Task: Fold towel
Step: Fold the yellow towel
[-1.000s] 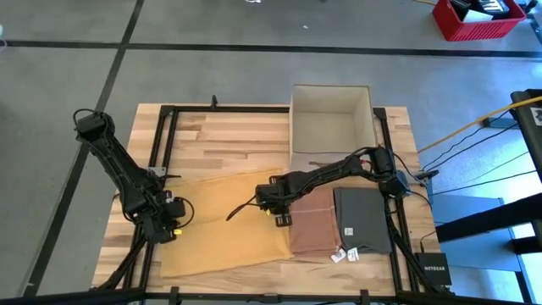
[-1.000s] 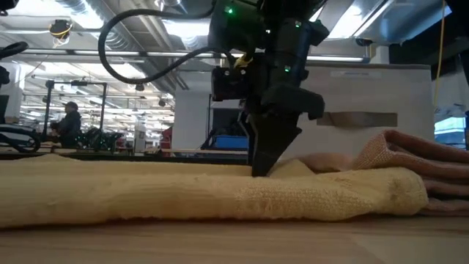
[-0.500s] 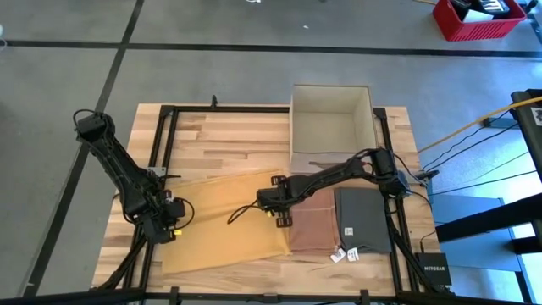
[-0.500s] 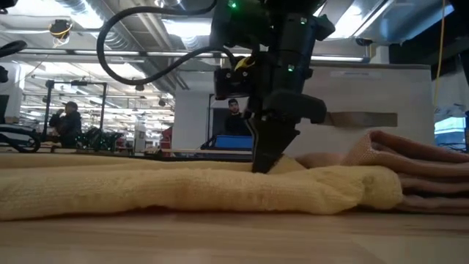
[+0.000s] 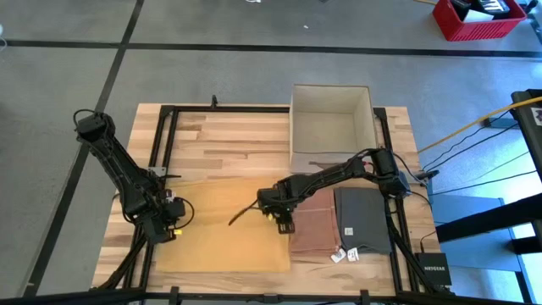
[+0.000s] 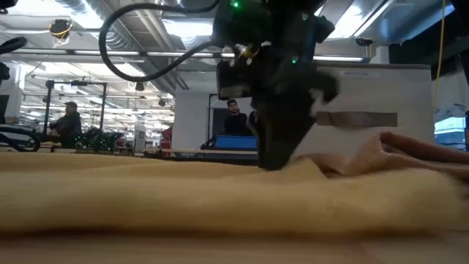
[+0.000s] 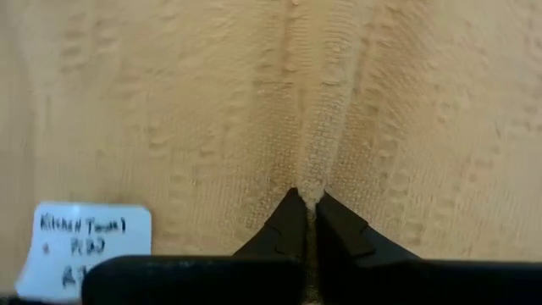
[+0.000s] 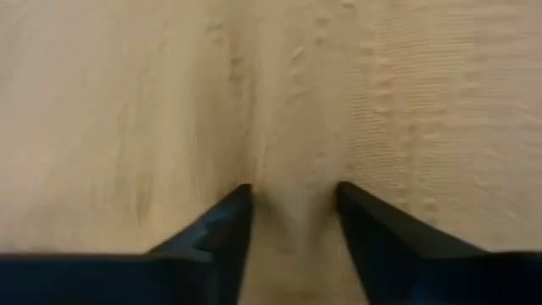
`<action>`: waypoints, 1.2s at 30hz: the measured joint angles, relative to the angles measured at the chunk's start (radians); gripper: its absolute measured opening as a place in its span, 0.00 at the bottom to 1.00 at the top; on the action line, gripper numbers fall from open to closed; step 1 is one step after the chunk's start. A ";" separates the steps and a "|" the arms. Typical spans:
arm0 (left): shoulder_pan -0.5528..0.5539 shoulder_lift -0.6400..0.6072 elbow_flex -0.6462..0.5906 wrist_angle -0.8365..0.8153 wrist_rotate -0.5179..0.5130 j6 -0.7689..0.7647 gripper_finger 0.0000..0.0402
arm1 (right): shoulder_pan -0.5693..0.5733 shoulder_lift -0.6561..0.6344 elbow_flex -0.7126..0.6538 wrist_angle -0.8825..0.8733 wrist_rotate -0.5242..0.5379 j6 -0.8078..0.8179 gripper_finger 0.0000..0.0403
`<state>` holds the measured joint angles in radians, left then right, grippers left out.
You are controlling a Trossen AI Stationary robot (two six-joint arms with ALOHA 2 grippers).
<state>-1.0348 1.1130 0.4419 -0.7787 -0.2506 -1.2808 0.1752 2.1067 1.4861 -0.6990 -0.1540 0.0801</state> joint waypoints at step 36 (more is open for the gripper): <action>0.000 -0.002 -0.015 0.012 -0.008 -0.047 0.01 | 0.024 0.000 0.010 -0.026 0.206 0.070 0.77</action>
<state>-1.0344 1.1110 0.4267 -0.7666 -0.2586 -1.3277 0.1988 2.1066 1.4959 -0.7248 0.0521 0.1497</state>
